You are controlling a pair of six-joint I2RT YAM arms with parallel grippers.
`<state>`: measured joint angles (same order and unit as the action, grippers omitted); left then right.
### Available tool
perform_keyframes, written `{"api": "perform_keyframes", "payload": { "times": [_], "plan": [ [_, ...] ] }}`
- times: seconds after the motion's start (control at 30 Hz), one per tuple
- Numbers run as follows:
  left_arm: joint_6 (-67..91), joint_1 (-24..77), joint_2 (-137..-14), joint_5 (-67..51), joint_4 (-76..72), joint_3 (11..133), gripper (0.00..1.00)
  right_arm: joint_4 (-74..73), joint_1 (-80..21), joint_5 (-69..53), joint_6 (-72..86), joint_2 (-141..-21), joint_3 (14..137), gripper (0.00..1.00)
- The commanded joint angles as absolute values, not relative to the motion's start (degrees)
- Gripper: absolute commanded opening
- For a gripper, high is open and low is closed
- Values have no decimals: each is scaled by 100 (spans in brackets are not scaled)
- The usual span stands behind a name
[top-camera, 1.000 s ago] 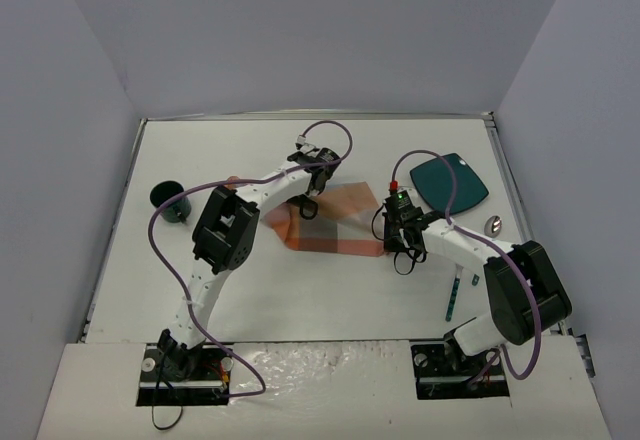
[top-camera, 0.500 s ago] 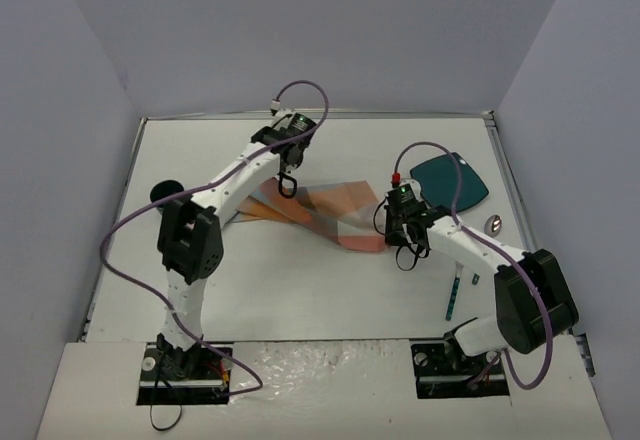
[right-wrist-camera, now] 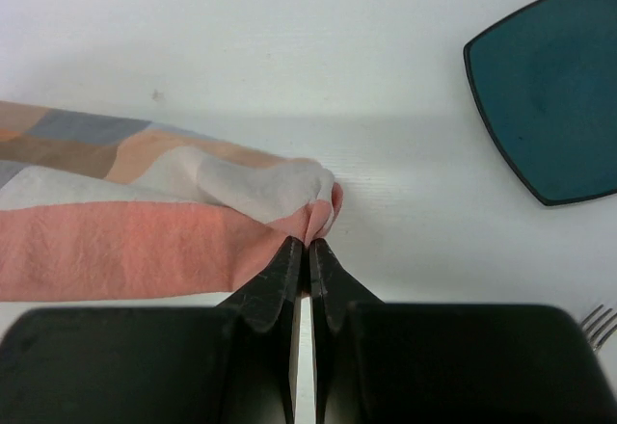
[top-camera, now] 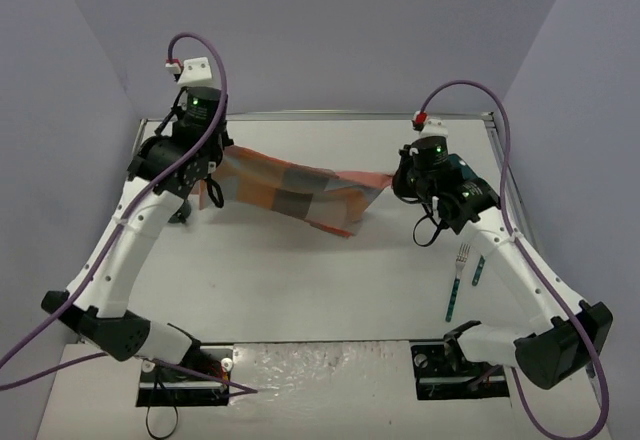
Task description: Set the dinner table for one person
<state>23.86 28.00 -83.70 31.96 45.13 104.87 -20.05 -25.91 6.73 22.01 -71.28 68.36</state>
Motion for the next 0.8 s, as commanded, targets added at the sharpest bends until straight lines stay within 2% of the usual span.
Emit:
{"api": "perform_keyframes", "payload": {
  "times": [0.0,0.17,0.33,0.57,0.77],
  "plan": [
    [2233,2804,-7194,3113,4069,10114,0,-2329,-2575,867,1990,-6528,7531,0],
    [2259,2804,-6747,2853,4092,10002,0,-2679,-2566,934,1844,-6367,8081,0],
    [2241,2786,-6936,2835,4209,10093,0,-2794,-2549,1042,1723,-6607,8383,0],
    [2401,2323,-8111,2234,4093,10533,0,-2777,-2379,836,1447,-7874,9093,0],
    [2373,2000,-9544,1678,3813,11756,0,-2648,-2119,863,1255,-9079,10511,0]
  ]
}}
